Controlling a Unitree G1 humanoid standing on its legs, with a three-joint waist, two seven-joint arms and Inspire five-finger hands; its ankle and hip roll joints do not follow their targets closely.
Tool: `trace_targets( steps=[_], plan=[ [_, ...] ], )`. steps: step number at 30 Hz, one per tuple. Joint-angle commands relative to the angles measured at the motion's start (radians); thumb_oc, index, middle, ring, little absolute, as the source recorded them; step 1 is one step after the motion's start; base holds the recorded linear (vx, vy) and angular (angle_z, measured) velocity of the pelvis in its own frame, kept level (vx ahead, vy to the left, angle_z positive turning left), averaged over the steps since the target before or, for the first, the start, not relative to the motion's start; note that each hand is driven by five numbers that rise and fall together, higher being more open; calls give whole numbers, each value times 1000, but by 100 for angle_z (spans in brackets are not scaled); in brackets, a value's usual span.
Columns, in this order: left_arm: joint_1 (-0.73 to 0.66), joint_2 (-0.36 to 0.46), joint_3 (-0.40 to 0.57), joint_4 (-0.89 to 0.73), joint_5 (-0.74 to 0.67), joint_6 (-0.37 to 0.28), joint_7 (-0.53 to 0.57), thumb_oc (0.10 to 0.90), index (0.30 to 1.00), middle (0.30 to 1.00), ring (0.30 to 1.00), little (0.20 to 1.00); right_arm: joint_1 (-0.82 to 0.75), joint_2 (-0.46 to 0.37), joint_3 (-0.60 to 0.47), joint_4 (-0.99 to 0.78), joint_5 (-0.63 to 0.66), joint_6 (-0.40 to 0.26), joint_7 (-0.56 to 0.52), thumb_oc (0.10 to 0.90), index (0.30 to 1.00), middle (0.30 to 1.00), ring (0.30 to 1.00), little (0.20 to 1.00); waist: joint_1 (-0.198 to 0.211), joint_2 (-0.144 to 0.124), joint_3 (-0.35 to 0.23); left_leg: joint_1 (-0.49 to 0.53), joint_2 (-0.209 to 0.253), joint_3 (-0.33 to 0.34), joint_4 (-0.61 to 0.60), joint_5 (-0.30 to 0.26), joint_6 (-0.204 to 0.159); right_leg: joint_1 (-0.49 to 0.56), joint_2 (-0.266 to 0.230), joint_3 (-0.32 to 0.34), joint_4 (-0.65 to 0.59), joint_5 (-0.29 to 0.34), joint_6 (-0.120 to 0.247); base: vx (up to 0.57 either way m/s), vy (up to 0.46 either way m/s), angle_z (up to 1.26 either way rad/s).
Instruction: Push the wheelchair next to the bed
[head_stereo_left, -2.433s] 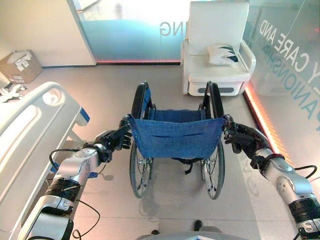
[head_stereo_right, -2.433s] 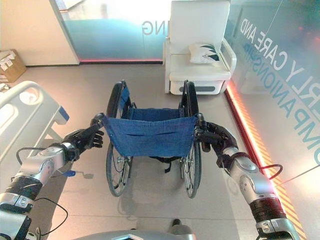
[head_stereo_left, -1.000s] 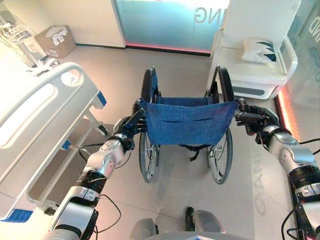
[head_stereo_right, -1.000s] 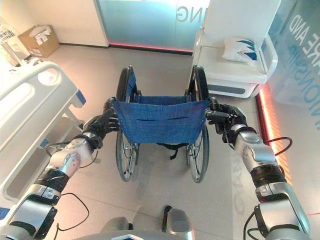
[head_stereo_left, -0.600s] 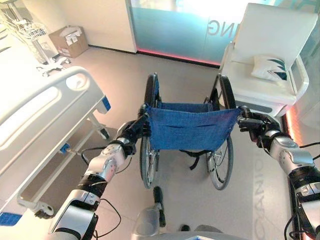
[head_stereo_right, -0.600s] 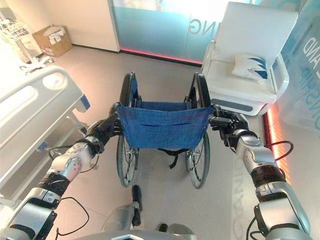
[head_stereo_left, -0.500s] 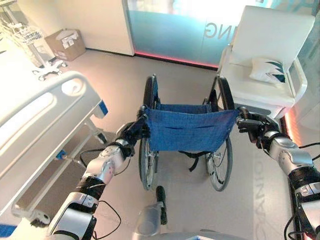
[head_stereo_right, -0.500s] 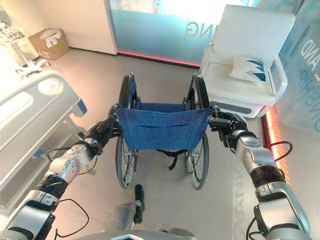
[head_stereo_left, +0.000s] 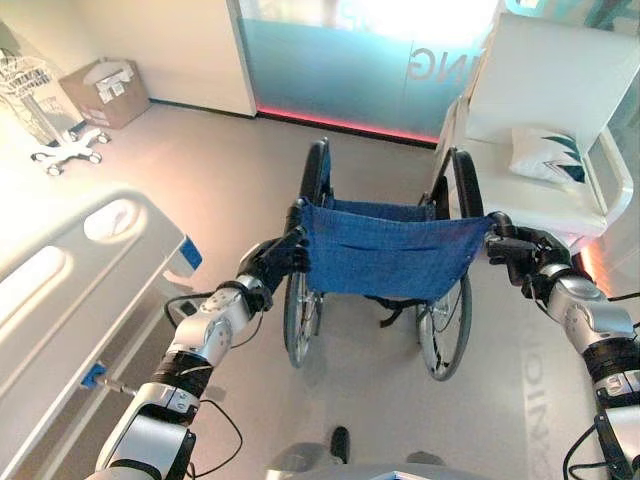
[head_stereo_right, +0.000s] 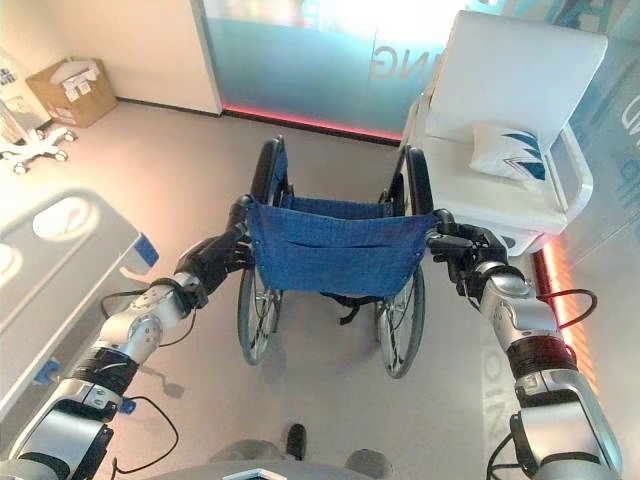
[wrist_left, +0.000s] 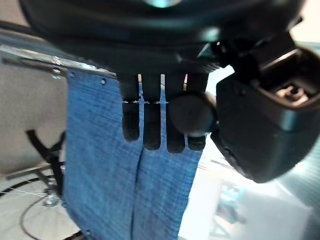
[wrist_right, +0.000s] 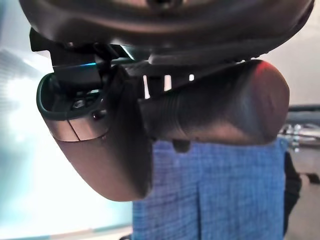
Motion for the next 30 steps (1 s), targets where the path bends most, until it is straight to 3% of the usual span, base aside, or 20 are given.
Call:
trace_targets(
  steps=[1,2,4,7,9,11,13,15,18,21,23,26,29,30],
  plan=[
    [-12,64,-38,-145,10,-56,-59,400,300,300,300,300,-225,22,107,-51,-71,-140,127,400,300,300,300,300,13,-129,-15,-25,-32,254,143,-195,-97,-99,-126,91,-180,430,116,323,-325,2],
    [-19,65,-52,-150,9,-51,-62,400,300,300,300,300,-236,14,111,-44,-73,-135,132,400,300,300,300,300,-3,-142,-8,-6,-44,235,145,-220,-95,-138,-129,119,-239,477,135,315,-289,13],
    [-37,63,-71,-143,12,-43,-71,400,300,300,300,300,-273,10,119,-20,-78,-116,144,400,300,300,300,300,-22,-142,2,35,-41,207,149,-253,-94,-163,-118,132,-313,496,147,382,-291,69],
    [-55,56,-85,-135,21,-26,-75,400,300,300,300,300,-319,3,141,15,-91,-101,178,400,300,300,300,300,-34,-149,5,71,-33,184,178,-299,-91,-174,-117,160,-280,502,141,333,-310,122],
    [-60,51,-89,-126,22,-22,-81,400,300,300,300,300,-332,-4,151,30,-101,-101,206,400,300,300,300,300,-37,-154,-5,72,-32,170,200,-311,-91,-150,-118,180,-266,481,138,294,-349,139],
    [-60,57,-92,-136,-8,-10,-66,400,300,300,300,300,-333,-21,182,29,-103,-107,235,400,300,300,300,300,-48,-150,-28,94,4,146,250,-325,-120,-133,-97,204,-187,426,123,307,-403,97],
    [-64,62,-90,-136,-19,-5,-56,400,300,300,300,300,-335,-26,196,18,-107,-106,248,400,300,300,300,300,-54,-146,-37,108,28,138,266,-302,-138,-127,-83,200,-167,398,109,218,-287,105],
    [-67,71,-84,-140,-36,-2,-34,400,300,300,300,300,-339,-30,213,3,-109,-105,263,400,300,300,300,300,-57,-139,-49,117,56,127,292,-244,-162,-113,-64,183,-154,369,83,212,-302,76],
    [-65,68,-63,-139,-54,-19,-6,400,300,300,300,300,-357,-34,251,-2,-129,-116,279,400,300,300,300,300,-57,-137,-60,85,85,138,443,-112,-201,-67,-21,143,-151,311,19,193,-330,52],
    [-50,47,-47,-138,-34,-49,10,400,300,300,300,300,-359,-51,276,-7,-174,-133,284,400,300,300,300,300,-45,-159,-47,-35,76,185,676,-75,-201,-5,-7,119,-155,273,-30,182,-312,24],
    [-51,44,-46,-137,-28,-54,7,400,300,300,300,300,-356,-61,277,-8,-179,-135,279,400,300,300,300,300,-41,-162,-41,-74,81,193,691,-83,-195,11,-3,112,-154,264,-35,146,-172,9],
    [-63,40,-46,-120,-6,-77,-7,400,300,300,300,300,-379,-69,289,12,-213,-126,261,400,300,300,300,300,-19,-156,-20,-116,90,243,531,-93,-185,83,28,94,-158,223,-32,228,-140,13],
    [-93,57,-47,-120,-11,-98,-9,400,300,300,300,300,-434,-77,304,64,-226,-109,262,400,300,300,300,300,18,-130,-6,-166,87,347,231,-33,-221,195,83,67,-192,170,-22,341,-84,29],
    [-94,61,-46,-123,-14,-103,-9,400,300,300,300,300,-437,-81,306,67,-223,-108,261,400,300,300,300,300,26,-120,-7,-191,90,379,168,17,-221,213,99,57,-206,176,-26,380,-40,23]
  ],
)
